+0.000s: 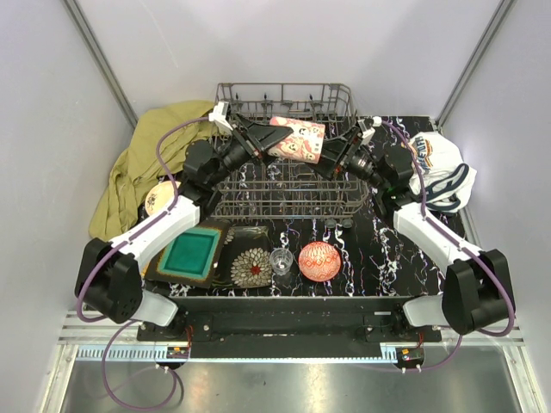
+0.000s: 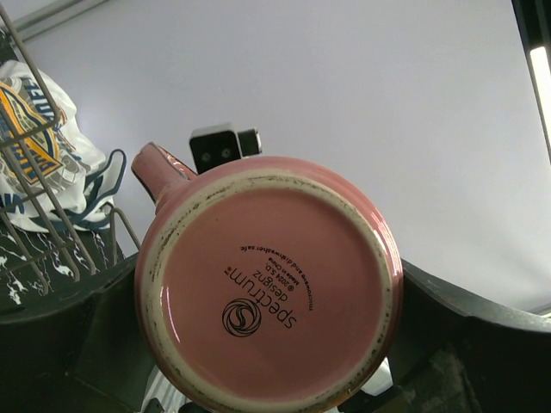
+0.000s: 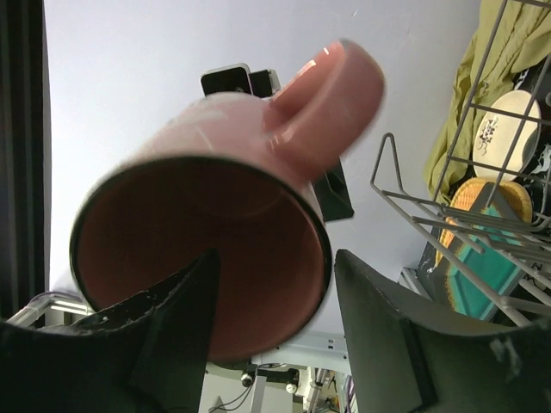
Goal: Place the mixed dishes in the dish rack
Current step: Pass the cup from the right arm to the left
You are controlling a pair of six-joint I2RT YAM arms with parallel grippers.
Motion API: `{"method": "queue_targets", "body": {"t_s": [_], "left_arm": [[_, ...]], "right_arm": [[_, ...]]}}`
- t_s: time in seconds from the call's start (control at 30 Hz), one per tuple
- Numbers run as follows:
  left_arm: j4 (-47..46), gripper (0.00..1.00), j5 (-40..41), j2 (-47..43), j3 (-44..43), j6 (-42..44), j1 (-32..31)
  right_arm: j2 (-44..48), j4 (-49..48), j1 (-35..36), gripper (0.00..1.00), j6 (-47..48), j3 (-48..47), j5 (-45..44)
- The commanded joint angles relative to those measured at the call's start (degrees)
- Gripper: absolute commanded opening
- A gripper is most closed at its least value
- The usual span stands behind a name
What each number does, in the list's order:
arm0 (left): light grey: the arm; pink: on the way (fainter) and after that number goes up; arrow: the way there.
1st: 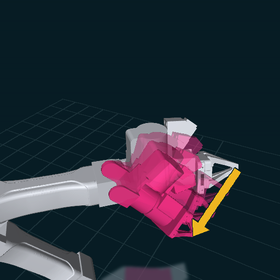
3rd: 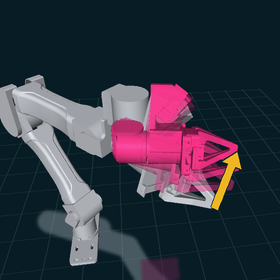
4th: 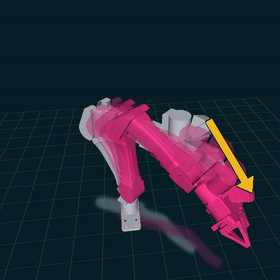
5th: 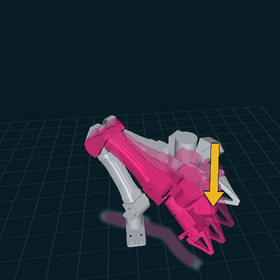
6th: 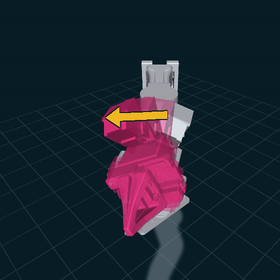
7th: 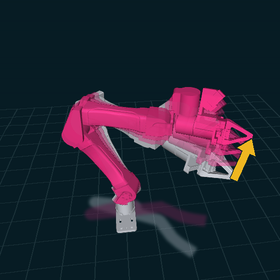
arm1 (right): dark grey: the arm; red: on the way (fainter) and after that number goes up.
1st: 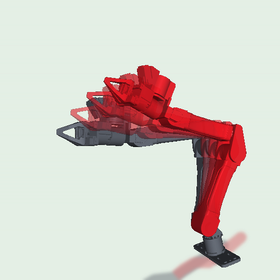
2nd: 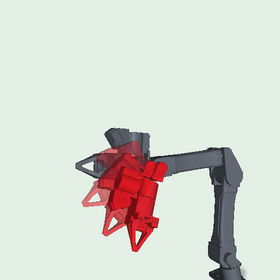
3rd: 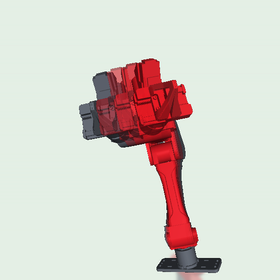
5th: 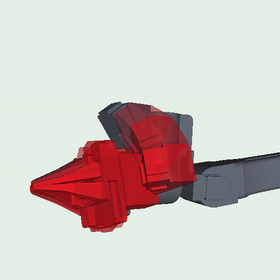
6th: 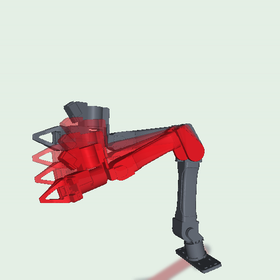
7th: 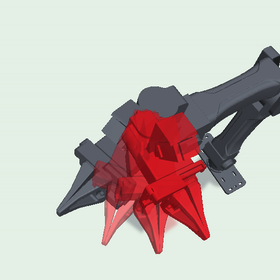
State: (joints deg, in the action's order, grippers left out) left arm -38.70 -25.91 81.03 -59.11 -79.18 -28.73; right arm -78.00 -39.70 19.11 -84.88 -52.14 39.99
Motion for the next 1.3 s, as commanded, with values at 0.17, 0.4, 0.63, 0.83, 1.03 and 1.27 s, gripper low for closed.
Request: {"method": "queue_targets", "body": {"t_s": [0.17,0.4,0.63,0.83,1.03,1.27], "left_arm": [[-7.27,0.00,-1.86,-0.35,-7.24,-1.16,4.12],[-2.89,0.00,-5.37,0.96,-11.54,-0.02,8.77],[13.26,0.00,-8.01,2.46,-21.72,9.90,13.96],[30.84,0.00,-5.91,7.29,-34.72,22.46,15.11],[40.87,0.00,-4.06,14.58,-45.80,30.11,15.19],[47.39,0.00,-2.48,24.85,-56.54,35.40,14.76]], "right_arm": [[5.31,-2.05,-2.85,0.64,0.86,3.18,1.58],[8.91,0.58,-6.45,0.65,1.65,7.48,3.95],[14.18,16.03,-9.53,0.65,12.42,3.46,5.89],[17.17,33.89,-9.53,0.66,23.96,-3.14,4.05],[17.53,42.77,-9.97,0.66,31.24,-5.60,2.91],[18.23,54.29,-10.59,0.66,40.67,-9.12,-5.61]]}}
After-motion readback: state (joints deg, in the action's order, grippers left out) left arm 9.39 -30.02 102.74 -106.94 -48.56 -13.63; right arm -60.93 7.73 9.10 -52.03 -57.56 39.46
